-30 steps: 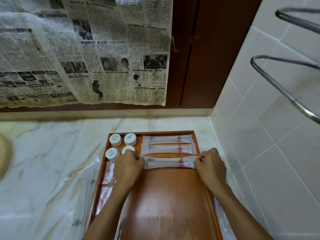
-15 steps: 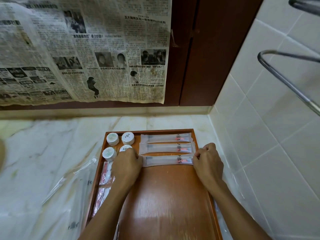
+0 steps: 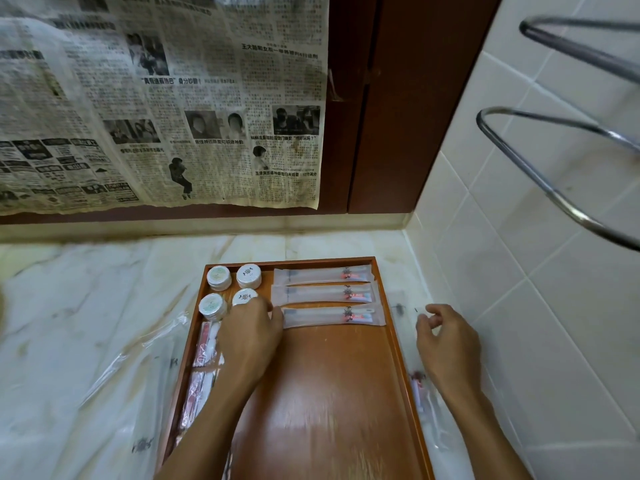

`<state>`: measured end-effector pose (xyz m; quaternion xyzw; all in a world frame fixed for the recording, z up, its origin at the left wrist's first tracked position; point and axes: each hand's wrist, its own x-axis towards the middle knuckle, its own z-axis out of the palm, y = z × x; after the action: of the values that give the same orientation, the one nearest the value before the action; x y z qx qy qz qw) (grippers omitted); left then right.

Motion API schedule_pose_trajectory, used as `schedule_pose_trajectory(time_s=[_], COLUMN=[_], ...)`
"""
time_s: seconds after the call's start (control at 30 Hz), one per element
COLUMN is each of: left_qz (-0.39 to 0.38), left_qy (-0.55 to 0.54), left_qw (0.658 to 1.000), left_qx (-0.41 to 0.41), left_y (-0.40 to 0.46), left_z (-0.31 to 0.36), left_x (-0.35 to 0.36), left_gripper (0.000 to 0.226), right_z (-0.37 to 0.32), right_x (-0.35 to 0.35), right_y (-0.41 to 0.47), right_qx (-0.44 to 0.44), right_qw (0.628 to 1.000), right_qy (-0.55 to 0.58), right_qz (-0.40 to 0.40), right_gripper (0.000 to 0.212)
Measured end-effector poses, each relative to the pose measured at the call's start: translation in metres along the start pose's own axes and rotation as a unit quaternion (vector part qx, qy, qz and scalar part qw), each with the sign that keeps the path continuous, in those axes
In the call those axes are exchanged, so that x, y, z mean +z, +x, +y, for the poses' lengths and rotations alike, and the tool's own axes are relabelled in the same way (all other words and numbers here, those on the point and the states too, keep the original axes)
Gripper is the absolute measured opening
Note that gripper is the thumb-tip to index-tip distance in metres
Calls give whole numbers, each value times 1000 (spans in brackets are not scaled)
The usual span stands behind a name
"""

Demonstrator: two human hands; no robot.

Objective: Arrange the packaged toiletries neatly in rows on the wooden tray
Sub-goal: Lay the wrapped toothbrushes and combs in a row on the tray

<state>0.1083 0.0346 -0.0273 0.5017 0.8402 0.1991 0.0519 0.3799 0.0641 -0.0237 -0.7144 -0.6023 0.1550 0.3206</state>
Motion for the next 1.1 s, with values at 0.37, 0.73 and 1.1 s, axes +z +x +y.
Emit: schedule_pose_trajectory(time_s=[0.37,0.73,1.1], left_qz=[-174,-203,-294], left_qy=[-42,-114,-567], left_qw=[971,961,767], left_qx=[158,148,-63], left_y=[-78,-76,-94], left_z=[30,46,59], left_x=[32,-8,-28], left_gripper=[17,12,24], right_z=[40,12,-23], right_x=[-19,-38,-44], right_y=[-47,-57,-90], right_qx=[115,76,-182], right_qw=[972,986,972], right_qy=[-165,-148,-36], right_qz=[-123,16,-146], right_gripper=[24,26,11])
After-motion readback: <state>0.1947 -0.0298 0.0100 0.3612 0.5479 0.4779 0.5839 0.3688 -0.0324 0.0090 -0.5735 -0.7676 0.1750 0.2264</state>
